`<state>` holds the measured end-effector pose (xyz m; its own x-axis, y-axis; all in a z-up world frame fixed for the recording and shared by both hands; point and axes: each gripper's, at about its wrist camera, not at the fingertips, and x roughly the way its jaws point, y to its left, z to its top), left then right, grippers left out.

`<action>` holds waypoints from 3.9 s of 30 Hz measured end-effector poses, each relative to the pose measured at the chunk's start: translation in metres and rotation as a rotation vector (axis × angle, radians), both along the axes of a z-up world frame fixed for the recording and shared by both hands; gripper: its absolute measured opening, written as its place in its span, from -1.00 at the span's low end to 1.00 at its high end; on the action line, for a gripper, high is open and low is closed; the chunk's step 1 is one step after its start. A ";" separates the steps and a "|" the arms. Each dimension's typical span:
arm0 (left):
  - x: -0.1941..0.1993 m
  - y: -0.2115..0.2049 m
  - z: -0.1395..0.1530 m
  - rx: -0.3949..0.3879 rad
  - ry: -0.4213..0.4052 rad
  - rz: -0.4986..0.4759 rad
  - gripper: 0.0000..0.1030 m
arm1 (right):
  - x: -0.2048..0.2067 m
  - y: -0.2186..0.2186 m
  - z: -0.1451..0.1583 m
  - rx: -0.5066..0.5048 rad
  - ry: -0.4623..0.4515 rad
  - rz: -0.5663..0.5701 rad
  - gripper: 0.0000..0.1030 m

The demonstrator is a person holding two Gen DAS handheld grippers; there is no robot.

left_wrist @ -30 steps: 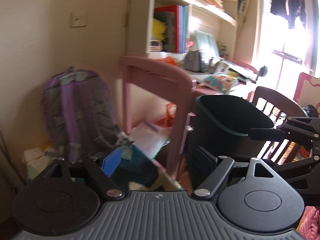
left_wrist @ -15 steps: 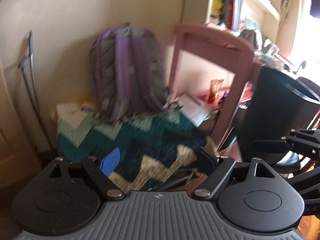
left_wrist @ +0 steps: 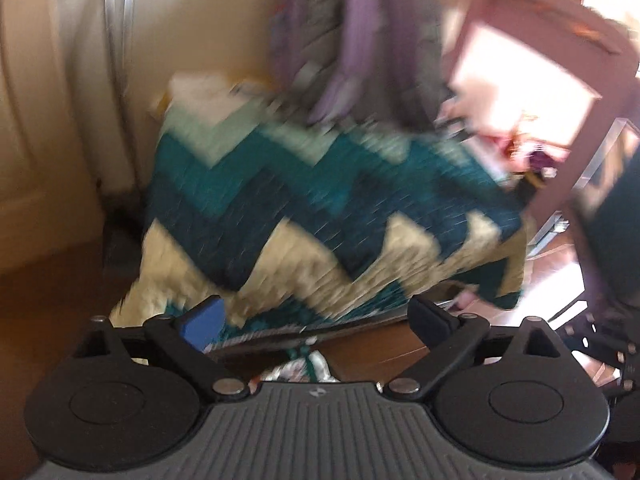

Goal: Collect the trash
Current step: 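Withdraw both open tools from the bin back toward the trash pile, then grasp the orange foam net with left tool while right grasps the clear plastic packet, then lift and carry the foam net and plastic packet with both tools to the bin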

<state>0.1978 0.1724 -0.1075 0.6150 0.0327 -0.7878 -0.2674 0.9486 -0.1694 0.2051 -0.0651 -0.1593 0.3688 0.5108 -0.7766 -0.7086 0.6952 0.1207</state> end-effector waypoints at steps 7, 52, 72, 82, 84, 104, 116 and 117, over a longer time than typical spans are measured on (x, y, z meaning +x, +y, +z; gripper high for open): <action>0.014 0.020 -0.109 -0.031 0.255 0.153 0.91 | 0.018 0.013 -0.105 -0.116 0.189 -0.046 0.11; 0.055 0.021 -0.429 -0.186 0.838 0.077 -0.55 | 0.013 0.023 -0.397 -0.569 0.775 -0.142 -0.99; 0.057 -0.008 -0.287 -0.133 0.699 0.039 -0.70 | 0.030 0.007 -0.248 -0.437 0.549 -0.275 -1.00; 0.026 -0.024 -0.174 -0.118 0.524 0.032 -0.70 | 0.016 -0.024 -0.128 -0.250 0.342 -0.293 -1.00; 0.020 -0.026 -0.151 -0.116 0.479 0.035 -0.70 | 0.013 -0.031 -0.104 -0.208 0.304 -0.302 -1.00; -0.013 -0.130 0.106 0.008 -0.039 -0.168 -0.70 | -0.042 -0.143 0.151 0.095 -0.216 -0.338 -1.00; -0.003 -0.211 0.234 0.090 -0.301 -0.307 -0.69 | -0.046 -0.207 0.253 0.194 -0.442 -0.402 -1.00; 0.001 -0.218 0.242 0.088 -0.313 -0.318 -0.69 | -0.045 -0.213 0.259 0.197 -0.460 -0.415 -1.00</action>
<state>0.1989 -0.0453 0.1347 0.8133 -0.1379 -0.5653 0.0905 0.9897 -0.1112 0.1601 -0.2783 0.0998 0.8390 0.3708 -0.3983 -0.3954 0.9183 0.0220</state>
